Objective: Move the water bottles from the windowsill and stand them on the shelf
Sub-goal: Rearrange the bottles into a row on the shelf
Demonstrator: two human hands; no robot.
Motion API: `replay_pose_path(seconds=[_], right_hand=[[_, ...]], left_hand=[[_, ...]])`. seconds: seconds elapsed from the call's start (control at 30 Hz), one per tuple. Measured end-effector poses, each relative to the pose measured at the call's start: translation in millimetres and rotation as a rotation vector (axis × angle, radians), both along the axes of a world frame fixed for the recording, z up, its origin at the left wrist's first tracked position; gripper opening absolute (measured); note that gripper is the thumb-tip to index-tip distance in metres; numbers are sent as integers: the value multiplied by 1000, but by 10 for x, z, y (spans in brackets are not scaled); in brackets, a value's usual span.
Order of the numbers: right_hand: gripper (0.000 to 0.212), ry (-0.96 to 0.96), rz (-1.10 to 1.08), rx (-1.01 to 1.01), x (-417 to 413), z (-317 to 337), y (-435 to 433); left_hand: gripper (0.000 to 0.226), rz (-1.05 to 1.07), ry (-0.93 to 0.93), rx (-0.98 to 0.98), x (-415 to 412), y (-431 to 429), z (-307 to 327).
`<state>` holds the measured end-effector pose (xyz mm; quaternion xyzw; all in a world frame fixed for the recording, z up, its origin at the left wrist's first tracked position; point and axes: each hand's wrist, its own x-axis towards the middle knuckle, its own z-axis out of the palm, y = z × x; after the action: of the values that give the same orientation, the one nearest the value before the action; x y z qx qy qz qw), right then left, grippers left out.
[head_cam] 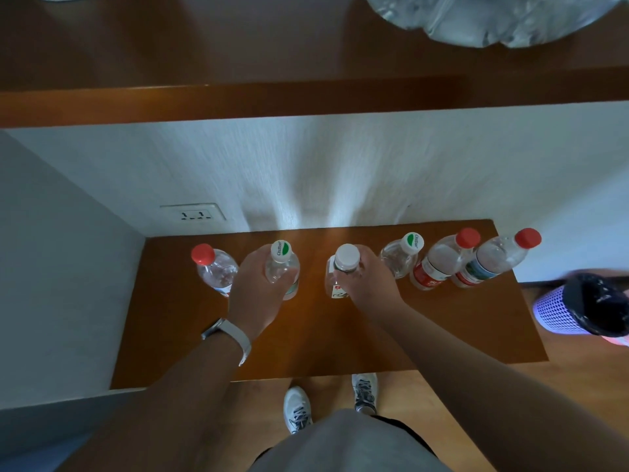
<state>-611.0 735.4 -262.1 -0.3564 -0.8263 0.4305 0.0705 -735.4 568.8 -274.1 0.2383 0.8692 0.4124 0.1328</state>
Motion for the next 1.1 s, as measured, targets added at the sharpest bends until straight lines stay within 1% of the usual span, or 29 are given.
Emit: replay_pose_path(seconds=[0.37,0.67,0.9,1.1], right_hand=[[52,36,3,-15,-11,-75,-12],[49,69,26,-34,-29,-90,-50],[49,69,28,-44,-15,-61,-81],[58,65,34,-76,77,-48,-100]], left_hand=[[47,8,-52,40,21,-69,-48],[44,-4,-67,57,20,-96,-64],[49,-18,-56,32,14,-106,-65],[62,-41,-77,25,38,-181,-85]])
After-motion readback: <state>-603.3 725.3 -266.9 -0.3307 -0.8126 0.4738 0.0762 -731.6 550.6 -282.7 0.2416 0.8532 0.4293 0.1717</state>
